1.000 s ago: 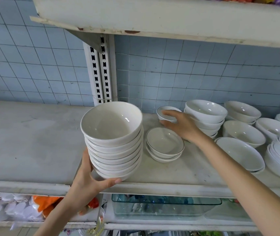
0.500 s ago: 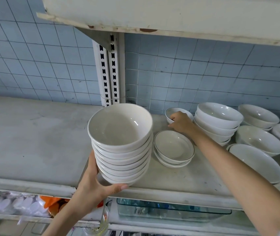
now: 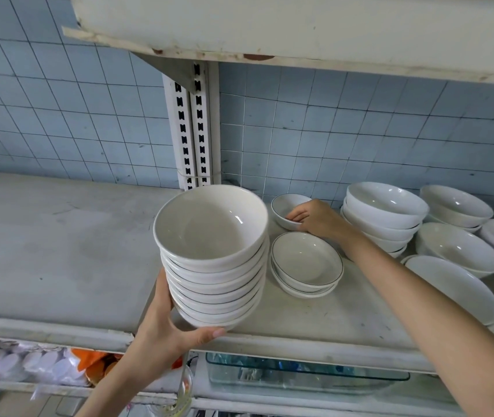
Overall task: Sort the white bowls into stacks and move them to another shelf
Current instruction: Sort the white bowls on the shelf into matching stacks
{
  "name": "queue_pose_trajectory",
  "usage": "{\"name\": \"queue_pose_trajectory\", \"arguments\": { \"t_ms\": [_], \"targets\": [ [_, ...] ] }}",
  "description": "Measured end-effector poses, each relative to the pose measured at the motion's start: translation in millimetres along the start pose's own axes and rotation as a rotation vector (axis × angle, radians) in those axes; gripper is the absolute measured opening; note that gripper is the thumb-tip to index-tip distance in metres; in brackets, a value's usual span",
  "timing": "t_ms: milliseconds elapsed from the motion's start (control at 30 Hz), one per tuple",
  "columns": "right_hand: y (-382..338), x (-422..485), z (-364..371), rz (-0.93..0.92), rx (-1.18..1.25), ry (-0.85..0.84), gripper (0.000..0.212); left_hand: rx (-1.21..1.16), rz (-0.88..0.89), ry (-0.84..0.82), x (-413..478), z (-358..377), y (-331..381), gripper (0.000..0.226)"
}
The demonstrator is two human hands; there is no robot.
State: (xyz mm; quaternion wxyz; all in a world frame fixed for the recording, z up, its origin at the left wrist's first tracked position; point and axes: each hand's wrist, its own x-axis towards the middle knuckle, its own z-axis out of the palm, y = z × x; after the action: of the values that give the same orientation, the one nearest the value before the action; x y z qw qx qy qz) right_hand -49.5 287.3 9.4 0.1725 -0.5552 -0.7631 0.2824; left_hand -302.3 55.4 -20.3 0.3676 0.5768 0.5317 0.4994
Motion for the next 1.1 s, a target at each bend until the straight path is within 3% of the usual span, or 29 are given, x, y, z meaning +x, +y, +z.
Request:
{"name": "queue_pose_trajectory", "arguments": {
  "t_ms": [367,500,767,1100],
  "targets": [
    [-3,-2,4,-0.071,-0.041,0.102,0.011,-0.035,0.005,-0.016,-1,0,1,0.105],
    [-8,-6,1,-0.077,-0.092,0.183,0.023,-0.052,0.001,-0.027,0,0,2,0.105],
    [-19,-14,0,-0.167,-0.089,0.214,0.019,-0.059,0.015,-0.033,1,1,2,0.104],
    [-42,-52,-21,-0.255,0.095,0.365,0.033,-0.060,0.015,-0.011,-1,1,-1,0.108]
  ]
}}
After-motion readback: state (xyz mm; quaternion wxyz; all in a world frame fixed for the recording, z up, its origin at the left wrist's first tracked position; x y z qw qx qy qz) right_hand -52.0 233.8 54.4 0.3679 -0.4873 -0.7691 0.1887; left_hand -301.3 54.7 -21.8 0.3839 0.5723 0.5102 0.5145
